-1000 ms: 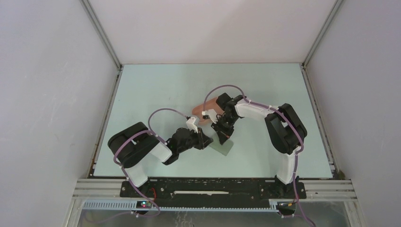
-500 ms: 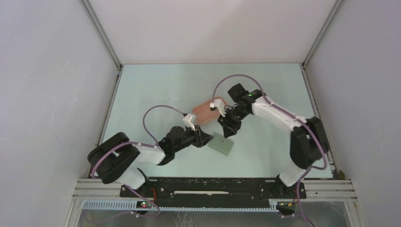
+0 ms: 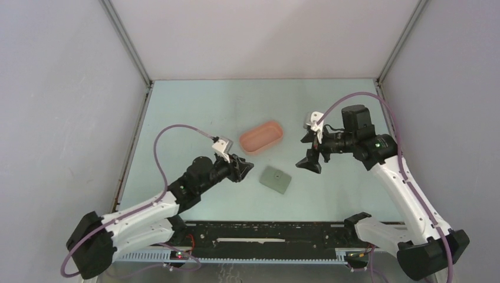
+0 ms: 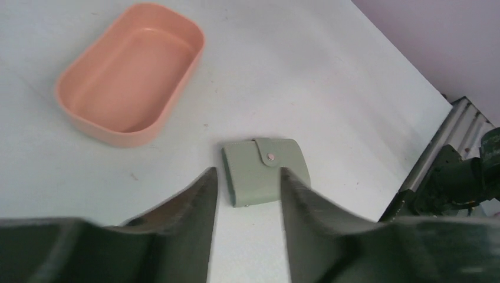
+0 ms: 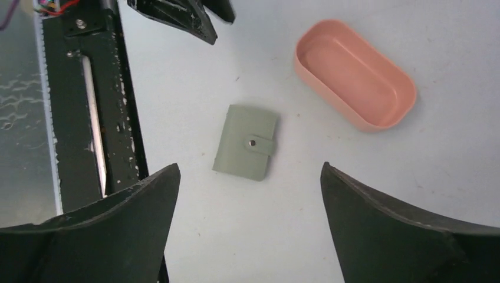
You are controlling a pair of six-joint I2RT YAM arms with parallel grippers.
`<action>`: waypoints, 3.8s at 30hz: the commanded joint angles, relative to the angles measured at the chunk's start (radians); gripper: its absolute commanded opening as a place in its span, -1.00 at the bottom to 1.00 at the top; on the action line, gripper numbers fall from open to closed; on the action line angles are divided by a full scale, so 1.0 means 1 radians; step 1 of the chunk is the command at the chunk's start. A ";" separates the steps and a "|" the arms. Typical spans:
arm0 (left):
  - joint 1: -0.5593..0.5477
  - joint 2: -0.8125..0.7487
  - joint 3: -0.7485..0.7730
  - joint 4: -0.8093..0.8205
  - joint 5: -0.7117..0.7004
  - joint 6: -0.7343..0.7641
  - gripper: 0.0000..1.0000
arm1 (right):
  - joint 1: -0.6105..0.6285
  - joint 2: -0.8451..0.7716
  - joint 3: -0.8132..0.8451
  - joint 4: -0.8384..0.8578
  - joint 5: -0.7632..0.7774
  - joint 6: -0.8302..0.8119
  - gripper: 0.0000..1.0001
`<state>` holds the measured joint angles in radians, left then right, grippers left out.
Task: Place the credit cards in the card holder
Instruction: Close the card holder at the center of the board, then move the card holder to the center of the board, then reset both arms
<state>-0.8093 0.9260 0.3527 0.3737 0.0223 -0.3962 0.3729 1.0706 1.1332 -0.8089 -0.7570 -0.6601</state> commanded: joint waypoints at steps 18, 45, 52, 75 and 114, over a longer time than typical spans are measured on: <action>0.009 -0.347 0.071 -0.409 -0.224 -0.002 0.90 | 0.494 0.368 -0.191 0.364 0.650 0.129 0.99; 0.021 -0.393 0.118 -0.438 -0.188 -0.044 0.90 | 0.035 0.321 -0.097 0.289 0.739 0.159 0.98; 0.108 -0.356 0.411 -0.632 -0.080 -0.039 0.90 | -0.224 -0.007 0.073 0.174 0.293 0.353 0.99; 0.235 -0.292 0.880 -1.005 0.037 0.092 1.00 | -0.341 -0.300 0.328 0.134 0.223 0.841 0.99; 0.234 -0.336 0.818 -0.957 0.070 0.077 1.00 | -0.359 -0.313 0.296 0.143 0.147 0.818 0.99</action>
<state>-0.5800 0.5972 1.1927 -0.6094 0.0761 -0.3317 0.0208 0.7563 1.4277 -0.6777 -0.6006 0.1482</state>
